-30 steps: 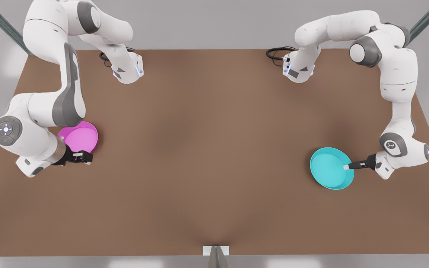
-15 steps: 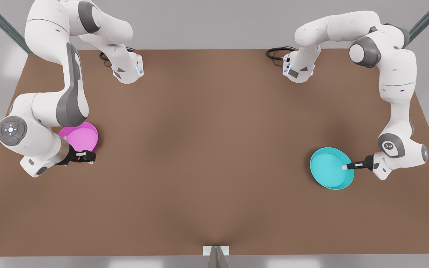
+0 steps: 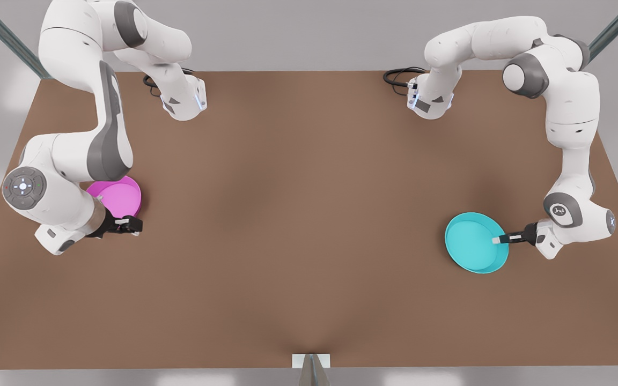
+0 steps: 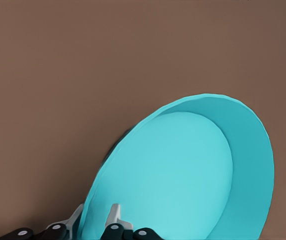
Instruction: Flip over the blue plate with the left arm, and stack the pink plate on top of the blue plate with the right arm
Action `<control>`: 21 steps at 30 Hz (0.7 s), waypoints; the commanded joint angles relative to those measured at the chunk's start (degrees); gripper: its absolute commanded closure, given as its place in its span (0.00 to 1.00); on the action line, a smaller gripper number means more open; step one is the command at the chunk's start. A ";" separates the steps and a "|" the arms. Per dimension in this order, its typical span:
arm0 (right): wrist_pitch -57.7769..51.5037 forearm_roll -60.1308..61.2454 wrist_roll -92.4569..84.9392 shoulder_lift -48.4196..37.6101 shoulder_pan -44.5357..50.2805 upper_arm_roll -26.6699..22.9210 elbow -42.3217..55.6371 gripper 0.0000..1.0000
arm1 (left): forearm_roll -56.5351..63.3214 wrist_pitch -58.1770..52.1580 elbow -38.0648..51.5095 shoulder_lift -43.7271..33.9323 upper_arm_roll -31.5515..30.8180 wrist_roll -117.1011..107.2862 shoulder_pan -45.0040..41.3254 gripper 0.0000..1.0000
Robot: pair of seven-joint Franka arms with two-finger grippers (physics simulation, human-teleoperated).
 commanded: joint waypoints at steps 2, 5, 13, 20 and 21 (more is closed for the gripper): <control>0.00 0.00 0.00 0.00 0.09 0.00 0.00 0.00 | 0.07 0.00 0.00 0.00 0.00 -0.11 0.00 0.68; -0.09 0.00 -0.09 0.00 0.00 0.00 0.00 0.00 | 0.07 0.00 0.00 0.00 0.00 -0.11 0.00 0.69; -0.09 0.00 -0.09 0.00 0.09 0.09 -0.09 0.00 | 0.07 0.00 0.00 0.09 0.00 -0.19 0.00 0.71; -0.09 -2.55 -0.18 0.08 2.02 -0.09 0.00 0.00 | 0.07 -0.08 0.00 0.00 0.00 -0.19 0.00 0.74; -0.18 -2.81 -0.17 0.00 2.90 -0.09 -0.26 0.00 | 0.16 -0.08 0.00 0.00 0.00 -0.11 -0.09 0.75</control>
